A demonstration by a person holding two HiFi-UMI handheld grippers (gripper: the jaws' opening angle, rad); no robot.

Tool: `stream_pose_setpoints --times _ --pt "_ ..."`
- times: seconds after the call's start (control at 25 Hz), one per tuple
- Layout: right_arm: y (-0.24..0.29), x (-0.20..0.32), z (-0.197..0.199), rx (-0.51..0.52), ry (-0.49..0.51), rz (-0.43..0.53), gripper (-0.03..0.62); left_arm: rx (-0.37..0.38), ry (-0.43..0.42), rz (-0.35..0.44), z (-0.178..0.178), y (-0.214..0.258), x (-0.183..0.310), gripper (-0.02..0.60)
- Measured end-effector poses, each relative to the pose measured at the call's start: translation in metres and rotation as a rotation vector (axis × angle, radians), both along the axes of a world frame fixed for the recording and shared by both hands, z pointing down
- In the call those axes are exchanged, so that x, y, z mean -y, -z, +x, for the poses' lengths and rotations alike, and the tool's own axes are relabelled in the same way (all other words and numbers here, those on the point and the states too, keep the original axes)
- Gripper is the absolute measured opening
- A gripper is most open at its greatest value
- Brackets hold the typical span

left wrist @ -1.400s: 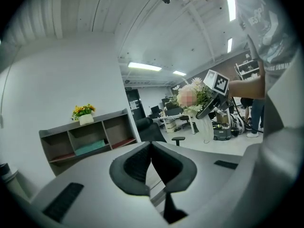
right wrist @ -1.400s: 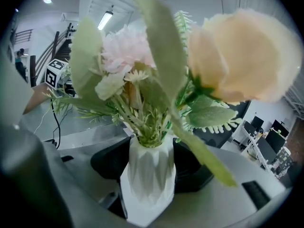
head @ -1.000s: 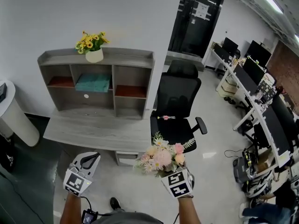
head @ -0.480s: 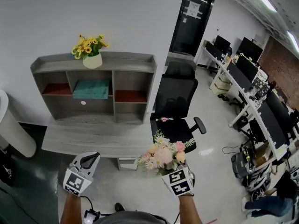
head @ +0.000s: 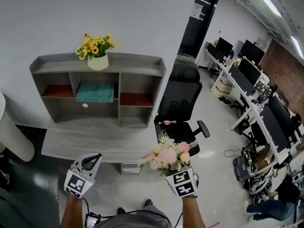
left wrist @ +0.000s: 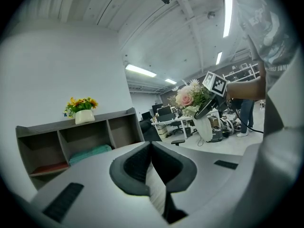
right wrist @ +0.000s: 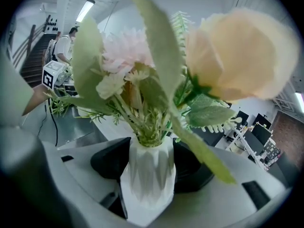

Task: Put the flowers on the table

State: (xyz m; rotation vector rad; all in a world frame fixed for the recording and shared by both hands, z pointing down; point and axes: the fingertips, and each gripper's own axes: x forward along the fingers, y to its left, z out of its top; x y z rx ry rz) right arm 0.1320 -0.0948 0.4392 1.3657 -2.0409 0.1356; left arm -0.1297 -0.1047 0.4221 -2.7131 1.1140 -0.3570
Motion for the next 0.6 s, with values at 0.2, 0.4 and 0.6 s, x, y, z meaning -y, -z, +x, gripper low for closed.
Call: stream_pose_setpoints --times 0.2,0.4,0.6 --pt "-0.004 0.023 -0.010 0.003 0.021 0.002 0.288 0.008 0.019 -0.003 -0.011 -0.004 0.008 0.017" --pt "-0.007 0.054 -0.022 0.019 0.061 0.010 0.288 0.033 0.070 0.006 -0.028 -0.002 0.018 0.017" --pt "-0.021 0.090 -0.038 0.032 0.107 0.001 0.288 0.029 0.122 -0.008 -0.042 -0.008 0.032 0.017"
